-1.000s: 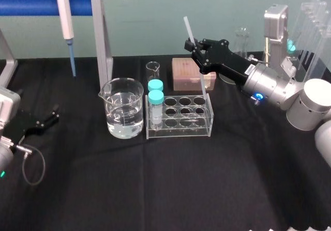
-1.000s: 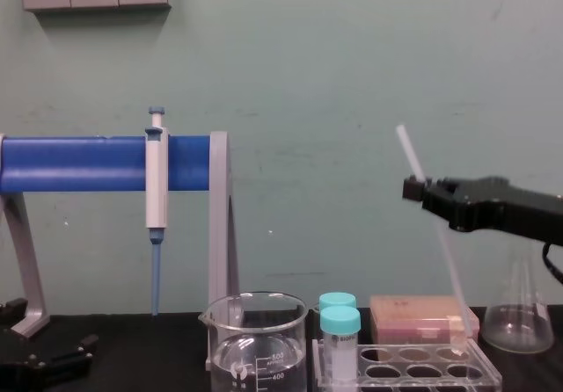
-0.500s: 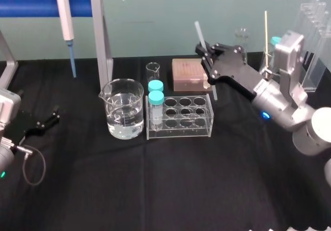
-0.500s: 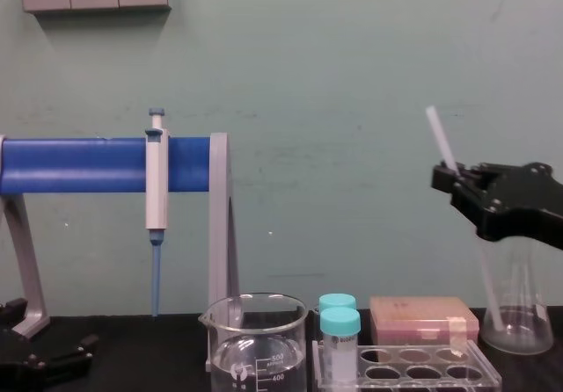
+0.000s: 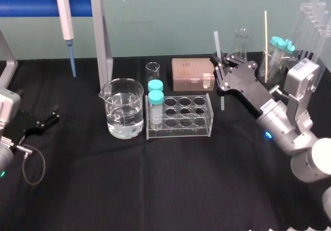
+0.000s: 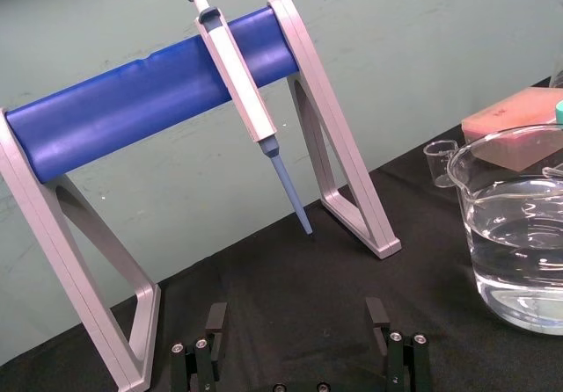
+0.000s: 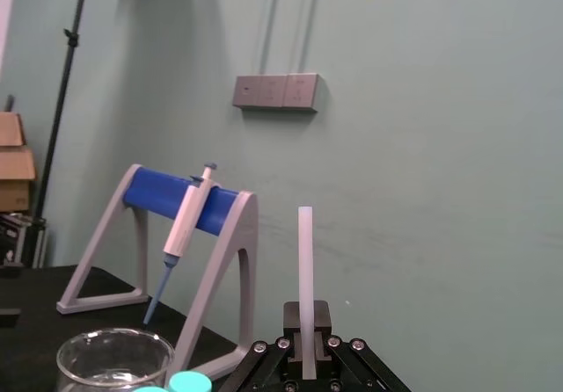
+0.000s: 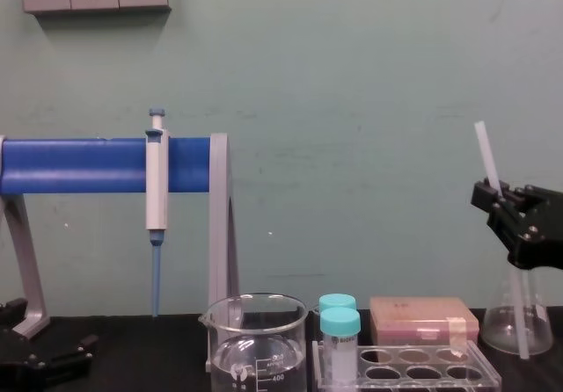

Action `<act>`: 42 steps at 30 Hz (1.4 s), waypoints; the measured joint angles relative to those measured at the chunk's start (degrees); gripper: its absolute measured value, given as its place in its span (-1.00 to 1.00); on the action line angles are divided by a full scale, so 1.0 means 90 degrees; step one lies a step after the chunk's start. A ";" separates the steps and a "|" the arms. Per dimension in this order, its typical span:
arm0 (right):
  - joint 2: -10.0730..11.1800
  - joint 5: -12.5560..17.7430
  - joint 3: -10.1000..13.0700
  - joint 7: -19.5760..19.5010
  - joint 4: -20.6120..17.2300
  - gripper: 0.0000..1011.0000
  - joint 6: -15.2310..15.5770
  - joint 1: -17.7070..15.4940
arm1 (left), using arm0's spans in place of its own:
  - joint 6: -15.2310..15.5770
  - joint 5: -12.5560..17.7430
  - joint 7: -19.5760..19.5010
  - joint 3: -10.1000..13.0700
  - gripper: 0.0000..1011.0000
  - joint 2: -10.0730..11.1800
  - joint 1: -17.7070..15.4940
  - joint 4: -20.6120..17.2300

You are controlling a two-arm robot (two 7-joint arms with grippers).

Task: Pick up the stirring rod with one hand, then place it down.

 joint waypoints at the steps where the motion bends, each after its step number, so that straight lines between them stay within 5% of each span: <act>1: -0.0015 -0.0024 0.0015 -0.0022 -0.0002 -0.86 -0.0005 -0.0022 | 0.0000 0.0000 0.0000 0.0000 0.98 0.0000 0.0001 0.0000; 11: -0.0183 -0.0254 0.0161 -0.0237 -0.0005 -0.86 0.0063 -0.0165 | 0.0000 0.0000 0.0000 0.0000 0.98 0.0000 0.0000 0.0000; 42: -0.0146 -0.0220 0.0126 -0.0199 -0.0009 -0.86 0.0044 -0.0145 | 0.0000 0.0000 0.0000 0.0000 0.98 0.0000 0.0000 0.0000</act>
